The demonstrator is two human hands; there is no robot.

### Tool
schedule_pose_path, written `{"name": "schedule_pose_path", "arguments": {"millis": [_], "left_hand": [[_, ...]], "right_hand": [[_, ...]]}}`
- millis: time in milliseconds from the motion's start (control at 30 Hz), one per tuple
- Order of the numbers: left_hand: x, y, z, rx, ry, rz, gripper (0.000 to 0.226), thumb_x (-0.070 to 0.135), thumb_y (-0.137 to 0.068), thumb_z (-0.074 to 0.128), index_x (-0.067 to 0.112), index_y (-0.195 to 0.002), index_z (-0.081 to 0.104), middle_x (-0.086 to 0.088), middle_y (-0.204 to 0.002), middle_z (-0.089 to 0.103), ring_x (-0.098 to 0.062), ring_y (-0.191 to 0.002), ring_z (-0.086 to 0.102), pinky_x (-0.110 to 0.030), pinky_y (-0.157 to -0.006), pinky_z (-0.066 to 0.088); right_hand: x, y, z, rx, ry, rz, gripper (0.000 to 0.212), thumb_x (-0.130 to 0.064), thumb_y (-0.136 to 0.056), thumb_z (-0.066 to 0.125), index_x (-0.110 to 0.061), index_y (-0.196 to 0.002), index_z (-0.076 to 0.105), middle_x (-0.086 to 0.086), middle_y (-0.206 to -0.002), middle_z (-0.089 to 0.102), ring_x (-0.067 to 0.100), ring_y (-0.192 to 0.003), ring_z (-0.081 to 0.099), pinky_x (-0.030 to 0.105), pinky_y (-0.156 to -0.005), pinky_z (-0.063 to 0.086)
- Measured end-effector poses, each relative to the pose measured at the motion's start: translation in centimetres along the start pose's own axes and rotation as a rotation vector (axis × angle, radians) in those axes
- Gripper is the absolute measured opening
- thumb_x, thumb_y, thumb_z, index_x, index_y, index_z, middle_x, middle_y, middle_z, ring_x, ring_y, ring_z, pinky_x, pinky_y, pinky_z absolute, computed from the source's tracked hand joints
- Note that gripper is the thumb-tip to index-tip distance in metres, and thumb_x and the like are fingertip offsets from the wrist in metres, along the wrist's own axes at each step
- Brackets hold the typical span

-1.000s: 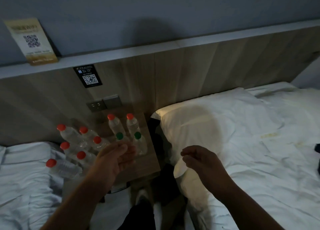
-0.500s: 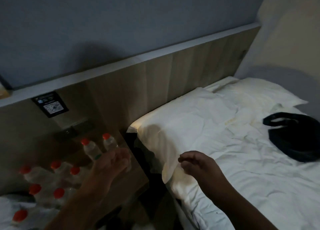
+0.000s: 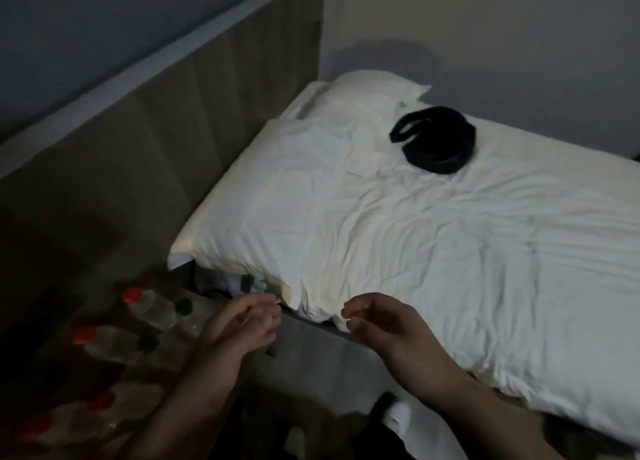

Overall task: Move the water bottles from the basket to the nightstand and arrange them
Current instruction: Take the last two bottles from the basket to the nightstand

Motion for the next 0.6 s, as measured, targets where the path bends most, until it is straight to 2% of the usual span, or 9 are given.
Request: {"name": "schedule_pose_path", "arguments": {"millis": [67, 133, 233, 333, 467, 600], "left_hand": [[-0.2, -0.3, 3.6, -0.106, -0.019, -0.020, 0.054, 0.043, -0.058, 0.071, 0.012, -0.103, 0.069, -0.009, -0.097, 0.074, -0.021, -0.096, 0.070, -0.033, -0.081, 0.057], [-0.3, -0.4, 7.5, -0.221, -0.057, -0.030, 0.053, 0.046, -0.055, 0.070, 0.015, -0.099, 0.071, -0.012, -0.097, 0.074, -0.022, -0.097, 0.070, -0.037, -0.084, 0.054], [-0.5, 0.0, 13.9, -0.389, -0.127, -0.023, 0.049, 0.042, -0.057, 0.071, 0.014, -0.097, 0.071, -0.012, -0.094, 0.074, -0.023, -0.094, 0.070, -0.037, -0.083, 0.053], [-1.4, 1.8, 20.6, -0.542, -0.194, -0.042, 0.036, 0.027, -0.068, 0.065, 0.011, -0.100, 0.068, -0.007, -0.092, 0.075, -0.021, -0.093, 0.070, -0.034, -0.080, 0.054], [-3.5, 5.9, 29.1, -0.726, -0.315, -0.060, 0.046, 0.035, -0.061, 0.070, 0.011, -0.101, 0.068, -0.006, -0.095, 0.075, -0.019, -0.094, 0.070, -0.034, -0.084, 0.056], [-6.2, 11.7, 37.1, -0.904, -0.418, -0.068, 0.035, 0.027, -0.069, 0.061, 0.012, -0.100, 0.068, -0.006, -0.094, 0.074, -0.015, -0.091, 0.070, -0.032, -0.084, 0.056]], "right_hand": [[0.5, 2.5, -2.8, 0.097, 0.011, 0.008, 0.007, -0.019, -0.087, 0.066, -0.023, -0.093, 0.068, 0.001, -0.095, 0.071, 0.017, -0.094, 0.066, 0.036, -0.087, 0.052], [1.5, 5.6, -6.2, 0.219, -0.005, 0.036, 0.008, -0.020, -0.088, 0.065, -0.024, -0.094, 0.068, -0.002, -0.097, 0.071, 0.012, -0.093, 0.067, 0.032, -0.086, 0.052], [3.9, 11.3, -11.6, 0.441, -0.062, 0.066, 0.008, -0.018, -0.087, 0.067, -0.022, -0.093, 0.069, -0.003, -0.096, 0.072, 0.008, -0.090, 0.067, 0.030, -0.085, 0.052], [7.7, 17.5, -15.9, 0.639, -0.170, 0.086, 0.009, -0.014, -0.084, 0.069, -0.019, -0.091, 0.070, 0.002, -0.094, 0.072, 0.012, -0.088, 0.067, 0.037, -0.085, 0.052], [13.3, 26.1, -19.8, 0.867, -0.302, 0.142, 0.014, -0.004, -0.085, 0.067, -0.017, -0.089, 0.071, 0.003, -0.093, 0.074, 0.015, -0.088, 0.068, 0.035, -0.082, 0.053], [18.3, 34.8, -22.1, 1.045, -0.394, 0.191, 0.017, 0.000, -0.085, 0.064, -0.015, -0.091, 0.071, 0.002, -0.092, 0.074, 0.013, -0.084, 0.068, 0.028, -0.078, 0.053]]}}
Point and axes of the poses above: each hand's wrist, its own y-axis away from the middle knuckle, its own z-axis out of the palm, x = y × z, the point moved 9 cm from there along -y, towards the middle knuckle
